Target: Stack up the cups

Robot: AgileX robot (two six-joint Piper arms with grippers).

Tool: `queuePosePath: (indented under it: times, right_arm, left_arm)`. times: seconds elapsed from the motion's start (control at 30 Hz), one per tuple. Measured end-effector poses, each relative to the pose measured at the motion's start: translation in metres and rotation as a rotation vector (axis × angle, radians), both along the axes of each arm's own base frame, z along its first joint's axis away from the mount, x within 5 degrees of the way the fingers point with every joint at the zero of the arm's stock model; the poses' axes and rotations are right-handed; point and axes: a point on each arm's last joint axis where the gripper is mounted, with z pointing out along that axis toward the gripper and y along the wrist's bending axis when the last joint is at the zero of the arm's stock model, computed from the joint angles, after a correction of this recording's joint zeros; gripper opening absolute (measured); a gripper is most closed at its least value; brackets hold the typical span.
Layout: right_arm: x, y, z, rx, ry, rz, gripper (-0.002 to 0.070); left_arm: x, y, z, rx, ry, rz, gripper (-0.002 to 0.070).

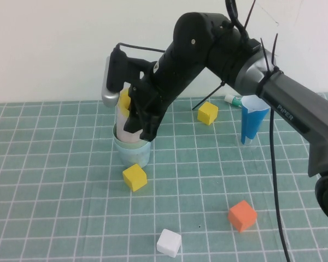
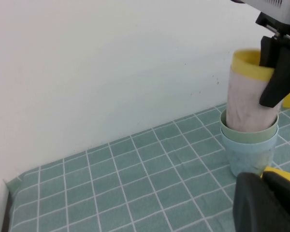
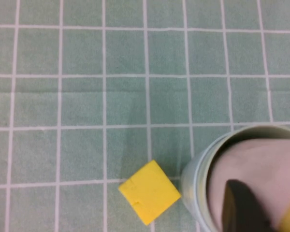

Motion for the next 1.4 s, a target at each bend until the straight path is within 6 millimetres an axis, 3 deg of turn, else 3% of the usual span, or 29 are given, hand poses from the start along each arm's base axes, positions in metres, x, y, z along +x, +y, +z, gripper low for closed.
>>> queuePosePath:
  times: [0.13,0.23,0.33,0.47,0.67,0.77,0.9,1.0,1.13,1.23,1.4]
  right_arm:
    - [0.001,0.001,-0.001,0.012,0.002,-0.018,0.0279]
    - [0.001,0.001,0.0,0.017,0.005,-0.027,0.0321]
    - [-0.003,-0.003,0.018,0.02,-0.019,-0.028,0.0335]
    - [-0.018,-0.024,0.073,-0.013,-0.145,-0.044,0.0304]
    - [-0.054,-0.084,0.177,-0.116,-0.429,-0.218,0.0074]
    - [-0.076,-0.117,0.219,-0.11,-0.522,-0.365,0.0022]
    - [-0.115,-0.154,0.259,-0.057,-0.582,-0.463,0.0007]
    - [-0.143,-0.182,0.278,-0.04,-0.615,-0.555,0.0004]
    - [-0.174,-0.213,0.28,-0.059,-0.617,-0.665,0.0001]
    - [-0.2,-0.234,0.27,-0.061,-0.579,-0.725,0.0001]
    - [-0.229,-0.255,0.223,-0.035,-0.513,-0.792,0.0]
  left_arm:
    - [0.0,0.0,0.0,0.0,0.0,0.0,-0.0001]
    - [0.0,0.0,0.0,0.0,0.0,0.0,-0.0001]
    - [0.0,0.0,0.0,0.0,0.0,0.0,-0.0002]
    - [0.0,0.0,0.0,-0.002,0.0,0.0,-0.0001]
    - [0.0,0.0,0.0,-0.011,0.002,0.001,-0.0001]
    - [0.0,0.0,0.0,-0.036,0.008,0.002,-0.0001]
    - [0.0,0.0,0.0,-0.067,0.016,0.003,-0.0001]
    - [0.0,-0.001,0.001,-0.101,0.015,0.005,-0.0001]
    - [-0.002,0.0,0.002,-0.112,0.0,0.004,-0.0001]
    - [-0.006,0.001,0.005,-0.123,-0.026,0.003,-0.0001]
    - [-0.013,0.002,0.006,-0.136,-0.051,0.002,-0.0002]
